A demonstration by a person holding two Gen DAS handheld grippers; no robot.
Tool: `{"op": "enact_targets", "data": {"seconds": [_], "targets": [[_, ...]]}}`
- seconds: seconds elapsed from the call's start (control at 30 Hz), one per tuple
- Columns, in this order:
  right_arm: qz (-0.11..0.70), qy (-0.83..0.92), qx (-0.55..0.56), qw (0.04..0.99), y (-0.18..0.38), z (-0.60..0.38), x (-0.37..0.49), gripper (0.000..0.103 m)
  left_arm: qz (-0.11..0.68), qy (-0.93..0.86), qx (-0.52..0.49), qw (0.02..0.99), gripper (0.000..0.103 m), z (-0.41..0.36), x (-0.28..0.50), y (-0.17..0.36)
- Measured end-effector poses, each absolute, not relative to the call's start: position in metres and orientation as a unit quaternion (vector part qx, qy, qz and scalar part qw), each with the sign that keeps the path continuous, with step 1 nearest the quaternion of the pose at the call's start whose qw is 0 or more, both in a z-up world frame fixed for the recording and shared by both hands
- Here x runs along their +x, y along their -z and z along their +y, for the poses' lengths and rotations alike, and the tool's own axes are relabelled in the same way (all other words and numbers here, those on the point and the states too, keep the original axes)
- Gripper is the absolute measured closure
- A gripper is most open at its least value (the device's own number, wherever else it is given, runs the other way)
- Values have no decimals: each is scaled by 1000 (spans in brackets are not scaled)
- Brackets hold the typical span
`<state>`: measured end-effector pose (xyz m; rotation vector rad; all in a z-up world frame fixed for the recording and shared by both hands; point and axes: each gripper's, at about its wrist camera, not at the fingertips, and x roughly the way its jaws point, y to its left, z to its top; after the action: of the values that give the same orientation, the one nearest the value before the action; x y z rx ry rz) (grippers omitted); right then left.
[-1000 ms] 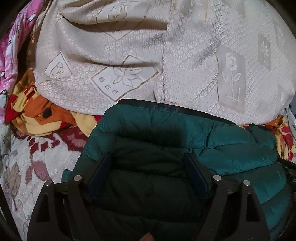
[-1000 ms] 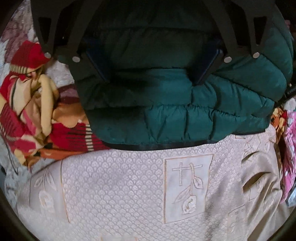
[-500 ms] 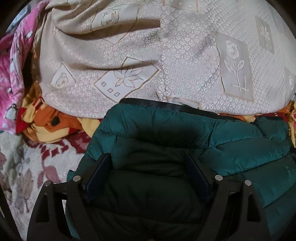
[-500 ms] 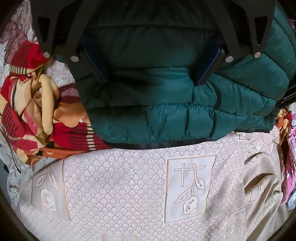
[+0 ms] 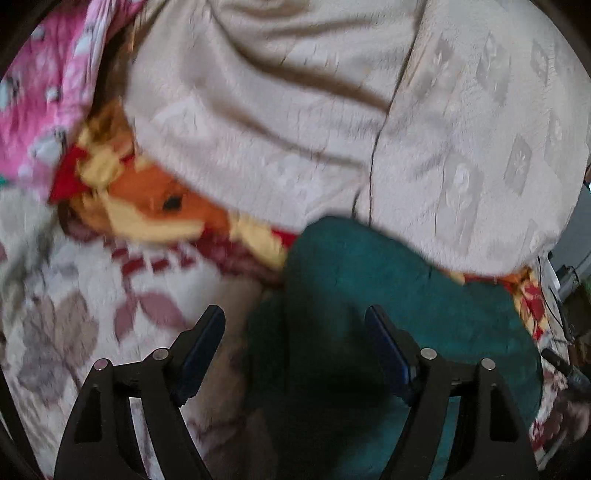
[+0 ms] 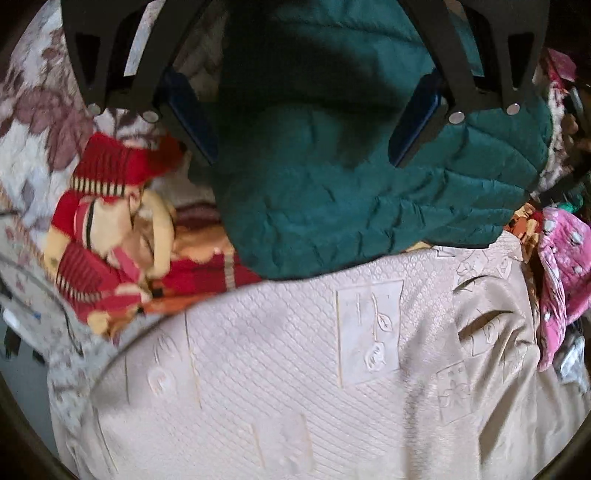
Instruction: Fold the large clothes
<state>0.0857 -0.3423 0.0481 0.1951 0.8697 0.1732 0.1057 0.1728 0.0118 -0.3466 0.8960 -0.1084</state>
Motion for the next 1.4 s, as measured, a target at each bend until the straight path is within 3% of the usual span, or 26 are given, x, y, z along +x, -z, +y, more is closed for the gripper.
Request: {"op": "enact_targets", "data": {"seconds": [0.13, 0.3, 0.47, 0.53, 0.7, 0.77, 0.87, 1.03, 1.3, 1.33, 1.4], "targets": [[471, -90, 113, 871, -23, -350, 91, 8, 464, 106, -183, 860, 39, 162, 108, 13], [490, -88, 146, 855, -5, -353, 92, 3, 479, 137, -288, 818, 24, 179, 110, 42], [499, -95, 152, 848, 5, -357, 95, 0, 474, 156, -271, 823, 23, 172, 112, 40], [502, -103, 175, 840, 9, -363, 95, 0, 467, 160, -268, 827, 28, 173, 118, 37], [479, -132, 200, 845, 3, -379, 92, 0, 469, 176, -244, 830, 60, 164, 127, 35], [469, -140, 196, 850, 2, -383, 94, 0, 473, 175, -232, 832, 66, 161, 127, 34], [470, -151, 188, 849, 7, -387, 107, 0, 473, 166, -223, 836, 66, 159, 125, 34], [484, -195, 240, 818, 34, -405, 125, 0, 469, 148, -211, 844, 56, 157, 123, 36], [446, -259, 260, 816, 47, -410, 135, 0, 466, 140, -206, 849, 50, 156, 121, 38], [444, -260, 254, 819, 47, -409, 136, 3, 465, 136, -200, 852, 50, 154, 120, 37], [436, -270, 238, 825, 41, -408, 136, 19, 463, 127, -181, 858, 51, 150, 119, 34]]}}
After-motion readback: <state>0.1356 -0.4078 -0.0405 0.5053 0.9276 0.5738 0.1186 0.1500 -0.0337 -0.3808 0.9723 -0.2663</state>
